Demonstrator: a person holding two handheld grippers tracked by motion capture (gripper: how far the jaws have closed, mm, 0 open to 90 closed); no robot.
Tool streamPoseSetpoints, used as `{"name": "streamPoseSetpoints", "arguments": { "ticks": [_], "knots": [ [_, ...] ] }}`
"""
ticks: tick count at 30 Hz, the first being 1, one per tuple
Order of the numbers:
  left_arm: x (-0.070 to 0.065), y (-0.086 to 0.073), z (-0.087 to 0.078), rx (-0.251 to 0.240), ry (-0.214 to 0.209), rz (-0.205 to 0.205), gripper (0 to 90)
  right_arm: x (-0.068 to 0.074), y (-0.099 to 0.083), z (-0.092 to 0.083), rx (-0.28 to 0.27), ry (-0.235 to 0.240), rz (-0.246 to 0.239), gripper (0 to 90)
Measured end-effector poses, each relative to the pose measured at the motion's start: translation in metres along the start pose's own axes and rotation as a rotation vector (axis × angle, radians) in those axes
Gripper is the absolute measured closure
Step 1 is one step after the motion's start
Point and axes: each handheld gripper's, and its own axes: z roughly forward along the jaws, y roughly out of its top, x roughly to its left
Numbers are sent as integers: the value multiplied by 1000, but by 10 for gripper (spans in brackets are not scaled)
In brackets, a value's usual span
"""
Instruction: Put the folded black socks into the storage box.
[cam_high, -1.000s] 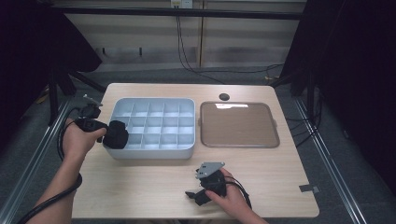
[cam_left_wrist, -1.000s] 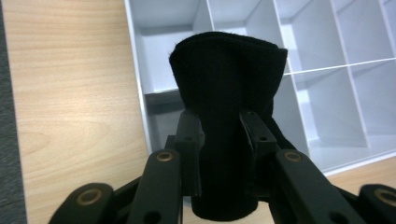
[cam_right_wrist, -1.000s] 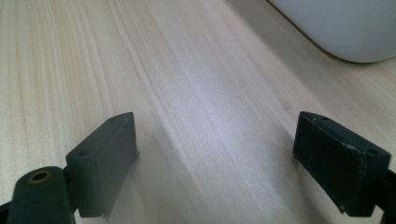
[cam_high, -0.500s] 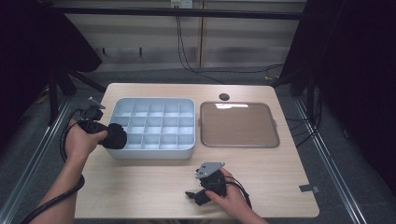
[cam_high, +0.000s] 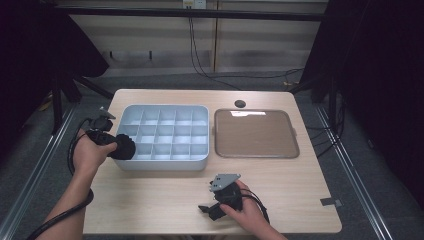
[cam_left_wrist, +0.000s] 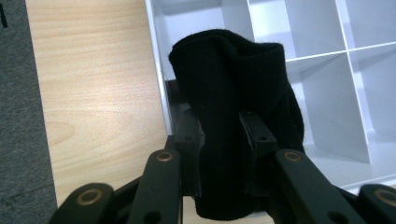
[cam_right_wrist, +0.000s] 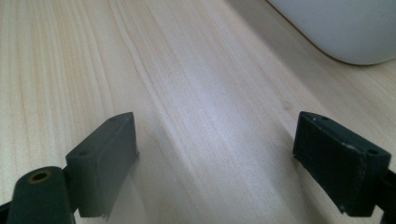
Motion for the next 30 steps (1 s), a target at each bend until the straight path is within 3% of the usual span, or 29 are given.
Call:
{"name": "streamPoseSetpoints", "arguments": {
  "ticks": [6, 9, 30],
  "knots": [
    [-1, -2, 4, 3, 5, -10, 726, 0, 0, 0, 0, 0, 0, 131],
    [-2, -2, 5, 1, 21, 5, 727, 0, 0, 0, 1, 0, 0, 131],
    [-5, -3, 3, -15, 30, 22, 692, 0, 0, 0, 0, 0, 0, 131]
  ]
}}
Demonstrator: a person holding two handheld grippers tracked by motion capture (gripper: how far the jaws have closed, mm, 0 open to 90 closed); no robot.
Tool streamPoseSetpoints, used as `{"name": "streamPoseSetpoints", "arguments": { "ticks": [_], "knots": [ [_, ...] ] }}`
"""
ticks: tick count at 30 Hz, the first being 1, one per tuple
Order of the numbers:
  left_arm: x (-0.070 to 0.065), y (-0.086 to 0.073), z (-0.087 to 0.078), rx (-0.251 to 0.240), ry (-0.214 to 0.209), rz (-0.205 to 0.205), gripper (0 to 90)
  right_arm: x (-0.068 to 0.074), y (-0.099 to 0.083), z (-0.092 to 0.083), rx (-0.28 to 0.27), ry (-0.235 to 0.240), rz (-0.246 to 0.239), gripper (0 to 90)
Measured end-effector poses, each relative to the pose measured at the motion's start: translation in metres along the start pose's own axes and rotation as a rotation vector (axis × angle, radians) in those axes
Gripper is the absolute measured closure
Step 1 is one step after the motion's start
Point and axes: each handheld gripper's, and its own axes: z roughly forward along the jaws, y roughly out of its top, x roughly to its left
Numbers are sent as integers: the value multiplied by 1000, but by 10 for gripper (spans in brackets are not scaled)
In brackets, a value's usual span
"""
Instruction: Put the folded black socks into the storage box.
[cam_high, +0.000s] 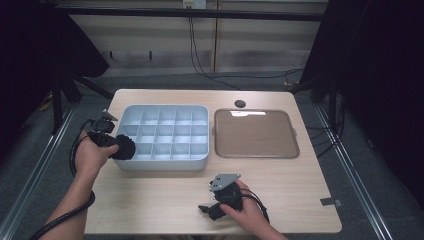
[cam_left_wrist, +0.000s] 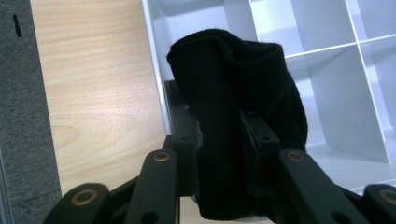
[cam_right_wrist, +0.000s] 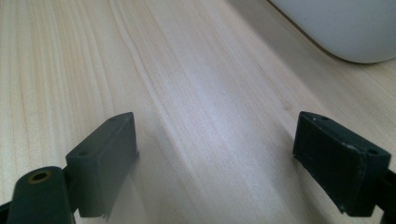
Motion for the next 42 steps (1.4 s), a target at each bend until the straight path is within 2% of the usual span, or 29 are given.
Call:
{"name": "streamPoseSetpoints", "arguments": {
  "ticks": [3, 14, 22, 25, 27, 30, 32, 42],
  "knots": [
    [0, 0, -1, -2, 9, 12, 686, 0, 0, 0, 1, 0, 0, 131],
    [-5, 3, -8, -7, 18, 10, 583, 0, 0, 0, -2, -2, -3, 131],
    [-10, 5, -7, 2, 61, 37, 581, 0, 0, 0, -2, -1, -3, 131],
    [-10, 5, -9, -1, 58, 23, 541, 0, 0, 0, 1, -1, -3, 131],
    [-11, 5, -10, -1, 70, 39, 497, 0, 0, 0, 1, -1, -3, 131],
    [-8, 4, -9, 17, 84, 21, 433, 0, 0, 0, 2, 0, -1, 131],
    [-3, 2, -6, 15, 61, 0, 429, 0, 0, 0, 1, 0, -3, 131],
    [8, -3, 3, 23, 41, -54, 426, 0, 0, 0, 5, 2, 3, 130]
  ]
}}
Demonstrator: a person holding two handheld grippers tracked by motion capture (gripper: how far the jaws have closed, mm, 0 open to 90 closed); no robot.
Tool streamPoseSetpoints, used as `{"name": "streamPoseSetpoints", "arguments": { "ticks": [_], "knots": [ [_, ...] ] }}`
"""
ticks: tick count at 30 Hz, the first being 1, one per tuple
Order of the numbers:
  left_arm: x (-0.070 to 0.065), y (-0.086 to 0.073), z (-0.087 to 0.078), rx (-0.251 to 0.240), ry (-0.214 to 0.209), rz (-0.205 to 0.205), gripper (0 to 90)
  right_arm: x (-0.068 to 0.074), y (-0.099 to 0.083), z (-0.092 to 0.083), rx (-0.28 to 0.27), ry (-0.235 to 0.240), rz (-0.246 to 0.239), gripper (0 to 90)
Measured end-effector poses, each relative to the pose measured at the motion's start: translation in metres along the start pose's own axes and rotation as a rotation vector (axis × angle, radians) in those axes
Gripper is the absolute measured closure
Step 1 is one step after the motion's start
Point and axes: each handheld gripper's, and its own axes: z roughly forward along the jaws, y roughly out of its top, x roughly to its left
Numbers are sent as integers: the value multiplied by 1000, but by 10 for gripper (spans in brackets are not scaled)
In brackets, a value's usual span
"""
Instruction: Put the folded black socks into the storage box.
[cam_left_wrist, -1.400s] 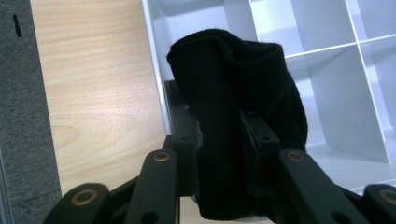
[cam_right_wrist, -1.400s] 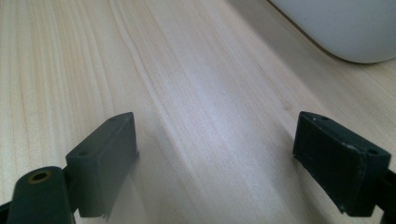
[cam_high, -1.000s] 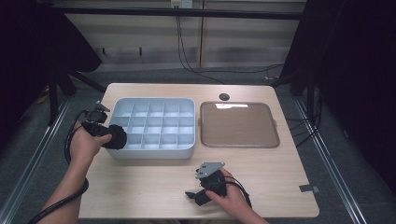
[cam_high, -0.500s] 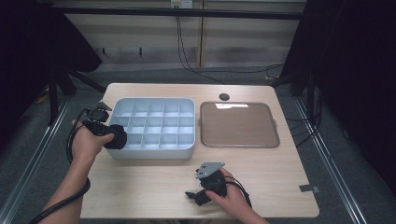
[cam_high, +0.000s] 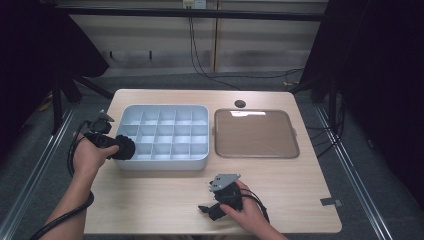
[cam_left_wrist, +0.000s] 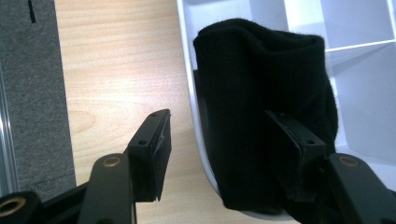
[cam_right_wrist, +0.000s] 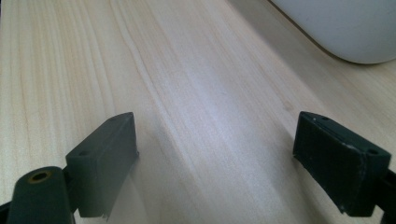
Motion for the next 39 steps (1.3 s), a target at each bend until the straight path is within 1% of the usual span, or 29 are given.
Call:
{"name": "streamPoseSetpoints", "arguments": {
  "ticks": [3, 4, 6, 10, 14, 17, 18, 21, 22, 23, 24, 25, 26, 28, 29, 31, 32, 33, 35, 36, 39],
  "knots": [
    [-1, 1, -3, 4, 8, 16, 425, 0, 0, 0, 0, 1, 0, 130],
    [-2, 2, -5, 5, 3, 7, 425, 0, 0, 0, 0, 1, 0, 130],
    [-1, 3, -7, 4, 1, 5, 419, 0, 0, 0, -2, -1, -4, 131],
    [1, 5, -12, 7, -22, -4, 402, 0, 0, 0, -2, -1, -5, 130],
    [2, 9, -22, -13, -37, -15, 400, 0, 0, 0, -2, -1, -5, 130],
    [1, 12, -30, -21, -49, -11, 401, 0, 0, 0, -2, -1, -6, 130],
    [0, 13, -33, -23, -52, -4, 410, 0, 0, 0, -2, -2, -6, 130],
    [-4, 15, -39, -24, -67, 6, 458, 0, 0, 0, -2, -1, -4, 130],
    [-6, 16, -40, -23, -74, 3, 485, 0, 0, 0, -2, -1, -7, 130],
    [-6, 16, -40, -23, -80, 6, 522, 0, 0, 0, -2, -1, -7, 130],
    [-7, 17, -40, -22, -86, -2, 538, 0, 0, 0, -2, -1, -7, 130],
    [-8, 17, -40, -21, -90, 3, 562, 0, 0, 0, -2, -1, -7, 130],
    [-9, 18, -40, -20, -95, -3, 584, 0, 0, 0, -2, -1, -7, 130],
    [-11, 19, -40, -19, -96, 13, 625, 0, 0, 0, -2, -1, -7, 130],
    [-12, 19, -40, -17, -105, 0, 648, 0, 0, 0, -2, -1, -7, 130],
    [-13, 20, -40, -15, -106, 8, 681, 0, 0, 0, -2, -1, -7, 130],
    [-15, 22, -40, -4, -114, 12, 706, 0, 0, 0, -2, -1, -7, 130],
    [-16, 22, -40, -2, -120, 5, 729, 0, 0, 0, -2, 0, -7, 130],
    [-17, 24, -40, -2, -115, 24, 776, 0, 0, 0, -2, -1, -7, 130],
    [-18, 24, -40, -2, -121, 12, 800, 0, 0, 0, -2, -1, -7, 130],
    [-20, 26, -37, 8, -118, 17, 853, 0, 0, 0, -2, -1, -7, 130]
  ]
}}
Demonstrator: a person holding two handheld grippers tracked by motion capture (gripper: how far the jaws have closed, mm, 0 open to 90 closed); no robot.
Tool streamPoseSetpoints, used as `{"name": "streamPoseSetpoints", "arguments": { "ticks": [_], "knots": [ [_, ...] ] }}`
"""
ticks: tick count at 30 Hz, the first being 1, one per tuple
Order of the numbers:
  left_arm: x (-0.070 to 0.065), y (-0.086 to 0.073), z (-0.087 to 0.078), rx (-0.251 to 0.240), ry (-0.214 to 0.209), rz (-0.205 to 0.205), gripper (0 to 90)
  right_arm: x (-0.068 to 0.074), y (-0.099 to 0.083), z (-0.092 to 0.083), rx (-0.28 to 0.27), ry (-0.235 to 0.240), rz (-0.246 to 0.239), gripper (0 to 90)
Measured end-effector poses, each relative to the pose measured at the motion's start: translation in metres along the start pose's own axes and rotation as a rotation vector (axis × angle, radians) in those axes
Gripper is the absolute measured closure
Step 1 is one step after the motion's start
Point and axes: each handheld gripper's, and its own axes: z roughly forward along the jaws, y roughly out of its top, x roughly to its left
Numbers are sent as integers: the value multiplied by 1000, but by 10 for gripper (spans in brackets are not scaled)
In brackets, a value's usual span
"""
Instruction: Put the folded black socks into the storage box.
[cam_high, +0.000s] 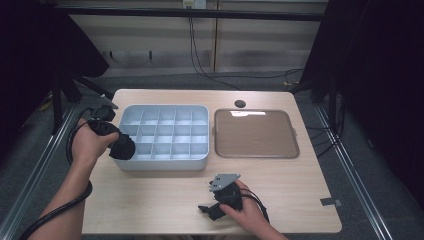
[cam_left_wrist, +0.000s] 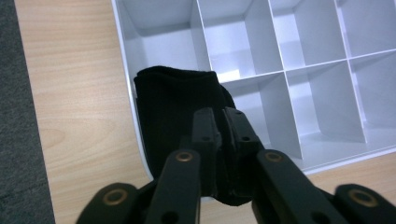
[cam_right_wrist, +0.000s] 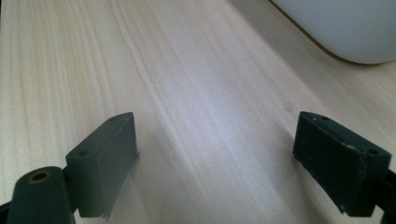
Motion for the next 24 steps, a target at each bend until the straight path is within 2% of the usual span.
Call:
{"name": "streamPoseSetpoints", "arguments": {
  "ticks": [2, 5, 11, 16, 19, 23, 24],
  "knots": [
    [-1, 0, 3, 12, 8, 1, 882, 0, 0, 0, 0, 0, 0, 130],
    [-1, 1, 5, 4, 13, -4, 898, 0, 0, 0, 0, 0, 0, 130],
    [2, 1, 15, 6, 21, -15, 898, 0, 0, 0, -1, 0, 0, 130],
    [5, -2, 28, 33, 26, -15, 899, 0, 0, 0, -1, 0, 0, 130],
    [3, -2, 31, 38, 39, -4, 900, 0, 0, 0, -1, -1, -1, 130],
    [2, -4, 36, 79, 55, 8, 900, 0, 0, 0, -1, -2, -6, 130],
    [3, -5, 37, 80, 47, 2, 900, 0, 0, 0, -2, -2, -6, 130]
  ]
}}
